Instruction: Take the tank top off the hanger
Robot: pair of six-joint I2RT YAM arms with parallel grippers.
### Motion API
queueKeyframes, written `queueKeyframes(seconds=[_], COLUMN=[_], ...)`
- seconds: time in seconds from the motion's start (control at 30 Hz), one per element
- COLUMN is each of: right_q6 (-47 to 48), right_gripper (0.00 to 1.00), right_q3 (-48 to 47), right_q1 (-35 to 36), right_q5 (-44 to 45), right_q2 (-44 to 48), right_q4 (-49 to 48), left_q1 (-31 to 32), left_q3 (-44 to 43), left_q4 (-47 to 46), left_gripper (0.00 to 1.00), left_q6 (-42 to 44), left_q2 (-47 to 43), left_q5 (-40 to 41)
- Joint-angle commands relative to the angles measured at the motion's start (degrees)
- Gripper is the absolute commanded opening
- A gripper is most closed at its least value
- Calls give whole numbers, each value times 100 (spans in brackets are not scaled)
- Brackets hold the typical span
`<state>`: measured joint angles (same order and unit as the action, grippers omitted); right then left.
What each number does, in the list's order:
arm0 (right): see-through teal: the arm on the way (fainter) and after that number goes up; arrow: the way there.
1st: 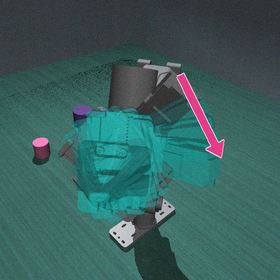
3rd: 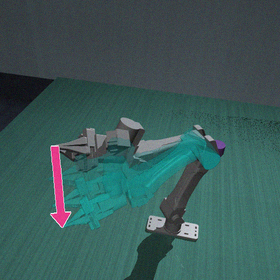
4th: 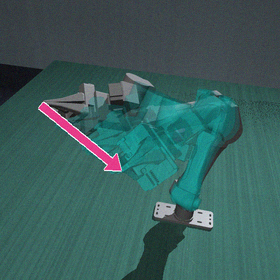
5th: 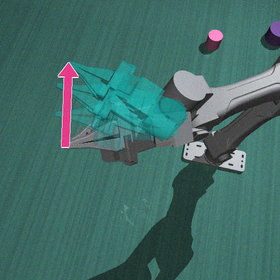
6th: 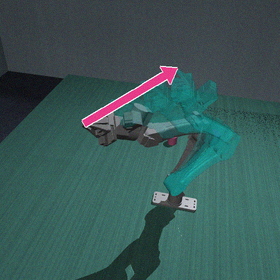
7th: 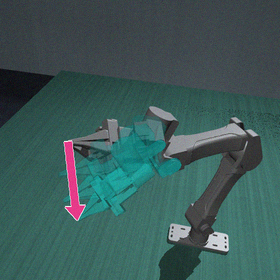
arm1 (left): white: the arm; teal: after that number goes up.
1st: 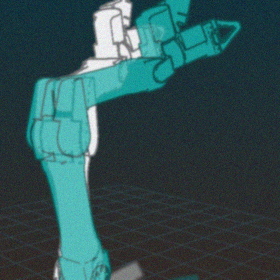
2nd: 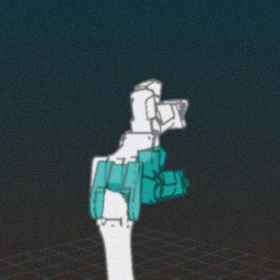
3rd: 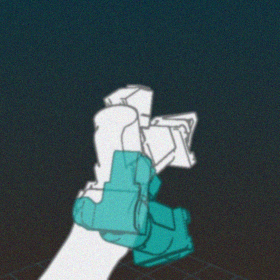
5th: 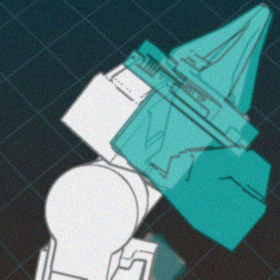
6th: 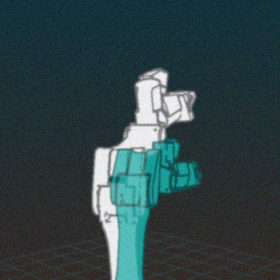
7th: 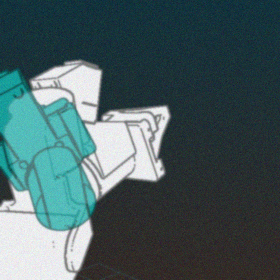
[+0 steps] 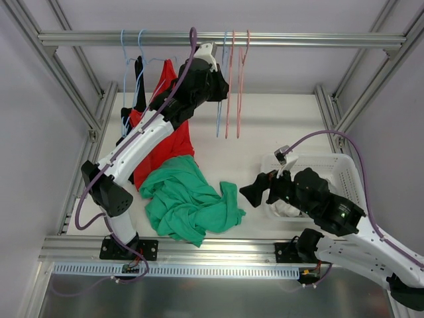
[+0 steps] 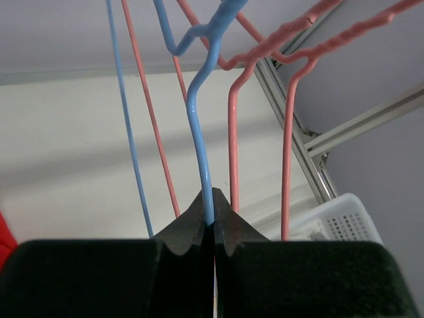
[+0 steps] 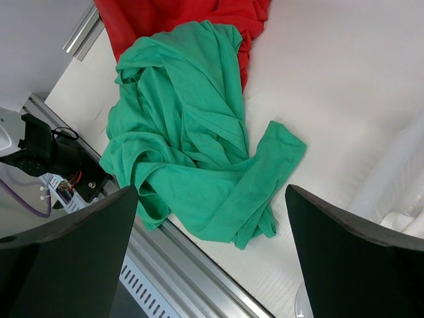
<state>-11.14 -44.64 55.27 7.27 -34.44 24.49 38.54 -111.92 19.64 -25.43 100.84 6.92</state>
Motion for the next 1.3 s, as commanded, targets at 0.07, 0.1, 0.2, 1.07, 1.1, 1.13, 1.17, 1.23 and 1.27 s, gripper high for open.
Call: queueKeyframes(seconds=[0.07,0.1,0.2,1.07,1.1,1.13,1.17,1.23,1.27], right_q6=[199,243,401,1132,1131,1131,1131,1131,1131], right_gripper=[100,100,99,95,90,72,59,20,6], right_q3=[193,228,219,-2594,-2506,-2218,-2024,-1550,-1417], right_q1=[19,19,28,1267,1267,1276,1276,1276,1276], right_q5=[-539,-655,-1060,-429,-445,-559,-595,-647,-656], right_q2=[-361,-467,-992,-7542,-7508,-7429,-7324,-6876,-6683], right_q4=[-400,-488,-770,-1632,-1710,-2033,-2236,-2727,-2809], left_q1=[-22,-22,-22,-22,-22,-22,-22,-22,-22], left_q3=[345,433,766,4896,5021,5309,5460,5880,6014], left_q4=[-206,-206,-215,1736,1736,1728,1719,1719,1710], left_gripper=[0,0,26,99,99,99,99,99,99], left_q6=[-419,-445,-393,1286,1304,1312,1278,1146,1024], left_q2=[-275,-345,-731,-7182,-7436,-7551,-7692,-8026,-8131], left_q5=[-120,-120,-68,1884,1918,1953,2058,2217,2296])
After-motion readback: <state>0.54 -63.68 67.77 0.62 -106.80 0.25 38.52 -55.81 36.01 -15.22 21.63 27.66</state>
